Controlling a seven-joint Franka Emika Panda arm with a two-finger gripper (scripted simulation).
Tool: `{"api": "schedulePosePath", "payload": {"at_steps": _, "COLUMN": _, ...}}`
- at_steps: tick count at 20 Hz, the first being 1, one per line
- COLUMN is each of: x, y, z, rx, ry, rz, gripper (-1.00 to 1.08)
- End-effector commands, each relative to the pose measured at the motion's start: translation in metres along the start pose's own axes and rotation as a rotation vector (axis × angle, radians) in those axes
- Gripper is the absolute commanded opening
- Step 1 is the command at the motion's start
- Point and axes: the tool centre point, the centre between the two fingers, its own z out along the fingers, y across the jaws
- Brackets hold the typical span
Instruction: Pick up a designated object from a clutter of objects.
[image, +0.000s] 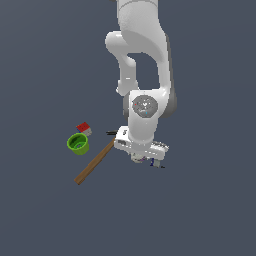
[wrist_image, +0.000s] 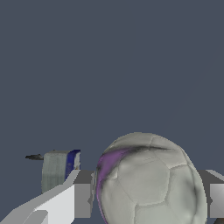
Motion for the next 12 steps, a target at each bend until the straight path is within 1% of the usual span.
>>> {"api": "schedulePosePath", "payload": {"at_steps": 1, "x": -0.002, "y": 0.001, "z": -0.022, "rx": 0.001, "ry": 0.002, "rz": 0.0, "gripper": -1.0}}
{"api": "schedulePosePath", "payload": {"at_steps": 5, "x": -0.007, "y": 0.002, "z": -0.063, "rx": 0.001, "ry": 0.002, "rz": 0.0, "gripper": -1.0}}
{"api": "schedulePosePath", "payload": {"at_steps": 12, "x": -0.016, "y": 0.005, "z": -0.147, "rx": 0.001, "ry": 0.002, "rz": 0.0, "gripper": -1.0}}
